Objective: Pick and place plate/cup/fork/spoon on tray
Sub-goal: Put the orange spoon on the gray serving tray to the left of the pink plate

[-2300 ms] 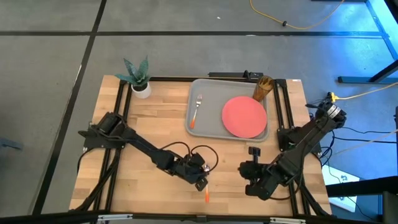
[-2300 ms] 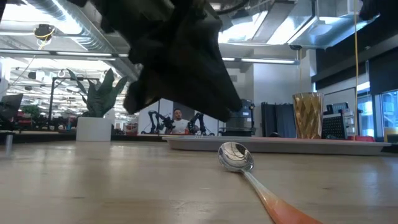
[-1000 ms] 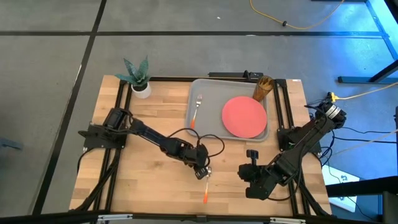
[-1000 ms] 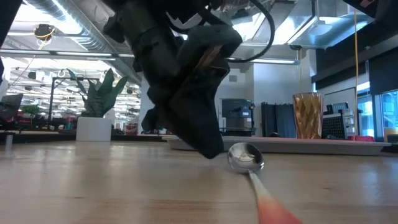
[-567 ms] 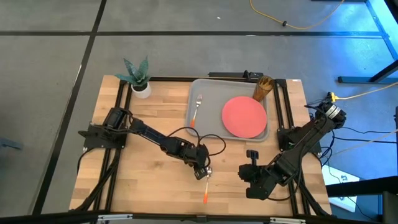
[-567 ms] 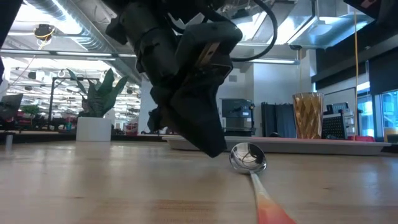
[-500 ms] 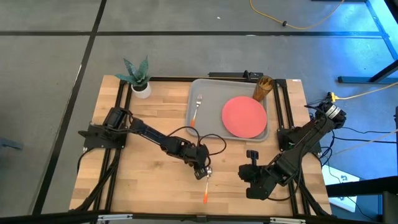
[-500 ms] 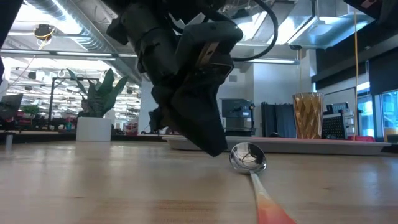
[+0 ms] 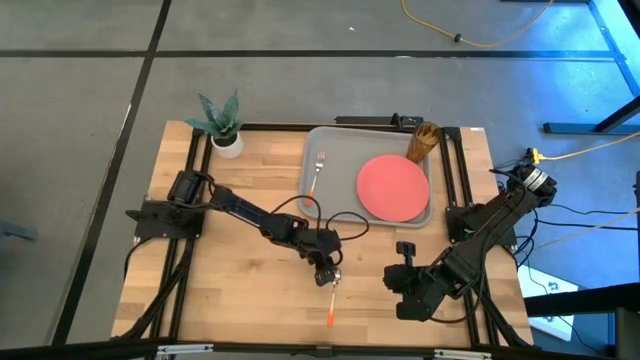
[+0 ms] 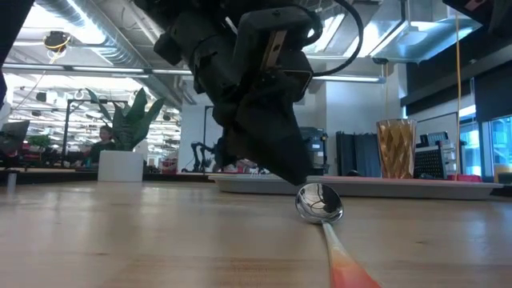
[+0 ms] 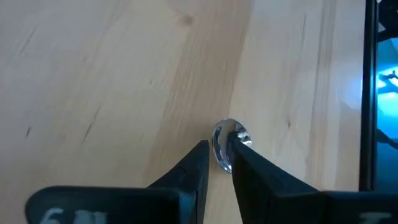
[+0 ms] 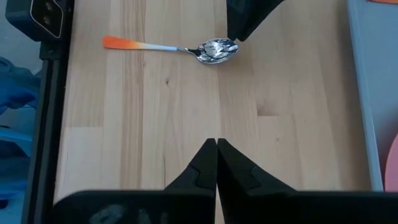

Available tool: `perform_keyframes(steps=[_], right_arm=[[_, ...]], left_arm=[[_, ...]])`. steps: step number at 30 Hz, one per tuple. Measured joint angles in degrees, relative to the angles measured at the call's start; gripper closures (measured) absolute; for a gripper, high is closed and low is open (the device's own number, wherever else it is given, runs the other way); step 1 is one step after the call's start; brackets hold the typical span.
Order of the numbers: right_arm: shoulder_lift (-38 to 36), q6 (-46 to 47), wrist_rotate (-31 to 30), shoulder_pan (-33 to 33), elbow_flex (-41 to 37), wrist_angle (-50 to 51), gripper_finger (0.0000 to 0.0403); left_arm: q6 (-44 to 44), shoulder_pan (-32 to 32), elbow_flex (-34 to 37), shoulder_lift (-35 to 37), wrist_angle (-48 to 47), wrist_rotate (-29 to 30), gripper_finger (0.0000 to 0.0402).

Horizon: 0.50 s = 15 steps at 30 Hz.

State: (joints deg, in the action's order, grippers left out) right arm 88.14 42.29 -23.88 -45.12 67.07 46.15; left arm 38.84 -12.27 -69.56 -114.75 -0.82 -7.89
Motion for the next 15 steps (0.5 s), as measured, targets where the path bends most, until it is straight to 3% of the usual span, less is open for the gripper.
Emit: perform_keyframes(steps=[15], right_arm=[[0.0, -0.8, 0.6, 0.0, 0.0, 0.0, 0.0398]], left_arm=[[-1.0, -0.1, 0.0, -0.4, -0.4, 0.9, 0.034]])
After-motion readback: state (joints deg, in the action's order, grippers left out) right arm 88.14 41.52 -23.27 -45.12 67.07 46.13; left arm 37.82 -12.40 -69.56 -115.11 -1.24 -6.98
